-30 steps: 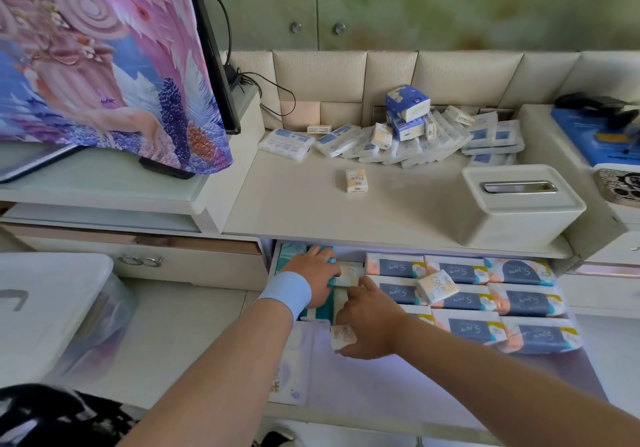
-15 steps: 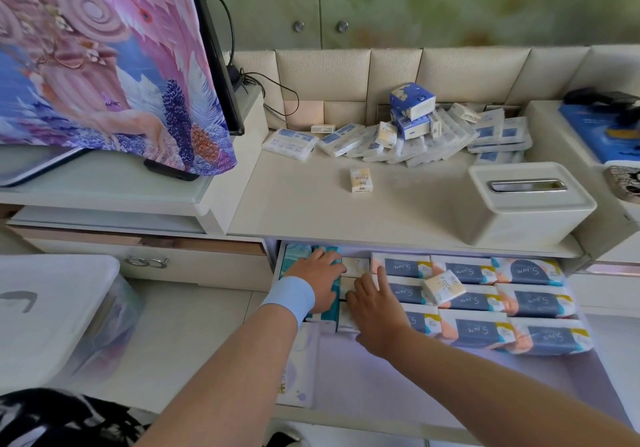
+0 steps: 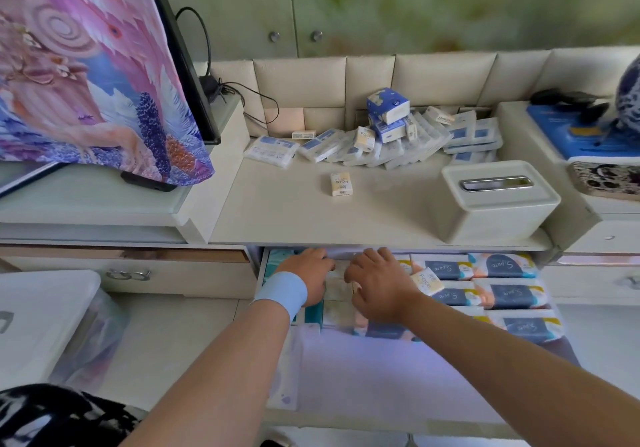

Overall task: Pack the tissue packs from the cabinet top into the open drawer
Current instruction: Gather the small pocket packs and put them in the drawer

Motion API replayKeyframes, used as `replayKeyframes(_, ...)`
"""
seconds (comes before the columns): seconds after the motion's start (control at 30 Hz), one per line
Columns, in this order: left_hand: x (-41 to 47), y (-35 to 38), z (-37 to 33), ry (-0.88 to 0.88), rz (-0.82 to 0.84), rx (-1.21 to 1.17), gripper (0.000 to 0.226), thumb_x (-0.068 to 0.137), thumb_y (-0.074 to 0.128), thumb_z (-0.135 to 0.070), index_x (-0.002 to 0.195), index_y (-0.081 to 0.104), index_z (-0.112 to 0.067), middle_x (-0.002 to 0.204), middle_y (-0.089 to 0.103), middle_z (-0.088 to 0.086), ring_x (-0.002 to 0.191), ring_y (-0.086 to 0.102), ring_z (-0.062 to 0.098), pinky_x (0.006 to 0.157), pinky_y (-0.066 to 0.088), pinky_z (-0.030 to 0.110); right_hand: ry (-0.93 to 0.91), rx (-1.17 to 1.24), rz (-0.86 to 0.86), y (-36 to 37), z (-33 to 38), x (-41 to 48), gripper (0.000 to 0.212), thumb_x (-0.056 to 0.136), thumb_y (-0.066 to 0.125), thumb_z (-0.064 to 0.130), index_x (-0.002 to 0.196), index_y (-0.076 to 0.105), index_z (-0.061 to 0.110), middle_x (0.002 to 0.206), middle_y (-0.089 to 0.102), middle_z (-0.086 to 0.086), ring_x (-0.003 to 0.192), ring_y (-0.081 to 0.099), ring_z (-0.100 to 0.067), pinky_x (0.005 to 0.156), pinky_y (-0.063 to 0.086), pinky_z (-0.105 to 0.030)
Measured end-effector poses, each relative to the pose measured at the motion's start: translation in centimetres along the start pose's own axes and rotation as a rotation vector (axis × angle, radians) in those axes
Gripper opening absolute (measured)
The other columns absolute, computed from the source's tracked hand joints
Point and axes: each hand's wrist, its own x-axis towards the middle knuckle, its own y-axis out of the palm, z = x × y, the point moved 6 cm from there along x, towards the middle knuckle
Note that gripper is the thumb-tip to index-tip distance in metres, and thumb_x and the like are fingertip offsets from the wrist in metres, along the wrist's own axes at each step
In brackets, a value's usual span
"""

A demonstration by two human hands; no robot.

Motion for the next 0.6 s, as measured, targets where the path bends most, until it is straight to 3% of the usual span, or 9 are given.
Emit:
replayKeyframes(0.13, 0.6, -1.7, -2.0, 0.009, -0.062, -0.065, 0.038, 0.092, 0.044, -0.015, 0.129, 0.05, -0.023, 0.131, 0.049, 0.0, 0.111, 0.053, 0.024, 0.083, 0.048, 0.035, 0.07, -0.026, 0.114, -1.0, -4.4, -2.5, 0.042, 0.069, 0.054, 0.031, 0.108, 0.066, 0.026, 0.11, 0.059, 0.002, 0.103, 0.053, -0.023, 0.089, 0.041, -0.037)
replayKeyframes(0.23, 1.2, -2.7, -3.9, 0.05, -0.083, -0.098, 0.037, 0.093, 0.043, -0.013, 0.127, 0.052, -0.024, 0.127, 0.051, -0.001, 0.109, 0.052, 0.022, 0.081, 0.044, 0.033, 0.131, -0.105, 0.309, -0.6, -6.4, -5.0, 0.062, 0.074, 0.055, 0.029, 0.136, 0.048, 0.025, 0.131, 0.047, -0.002, 0.121, 0.043, -0.025, 0.098, 0.039, -0.04)
replayKeyframes(0.3, 1.6, -3.7, -4.7, 0.07, -0.098, -0.086, 0.033, 0.095, 0.044, -0.017, 0.127, 0.05, -0.024, 0.125, 0.051, -0.001, 0.109, 0.051, 0.021, 0.081, 0.043, 0.032, 0.194, -0.084, 0.391, -0.1, -7.2, -6.1, 0.071, 0.076, 0.06, 0.024, 0.143, 0.039, 0.023, 0.136, 0.042, -0.003, 0.122, 0.042, -0.025, 0.099, 0.041, -0.04)
replayKeyframes(0.47, 3.2, -7.8, -2.8, 0.021, -0.128, -0.059, 0.04, 0.095, 0.047, -0.021, 0.135, 0.045, -0.026, 0.132, 0.049, -0.001, 0.115, 0.052, 0.022, 0.092, 0.046, 0.037, 0.281, 0.195, 0.216, -1.2, -8.0, -4.4, 0.058, 0.081, 0.058, 0.011, 0.137, 0.049, 0.023, 0.128, 0.046, -0.001, 0.118, 0.047, -0.023, 0.095, 0.046, -0.033)
replayKeyframes(0.6, 4.6, -10.9, 1.3, -0.115, -0.153, -0.116, 0.046, 0.094, 0.049, -0.023, 0.139, 0.042, -0.027, 0.14, 0.049, -0.001, 0.121, 0.052, 0.024, 0.099, 0.045, 0.039, 0.253, 0.343, -0.015, -3.7, -8.1, 0.1, 0.048, 0.08, 0.057, 0.004, 0.126, 0.06, 0.018, 0.117, 0.054, -0.004, 0.104, 0.057, -0.025, 0.087, 0.052, -0.037)
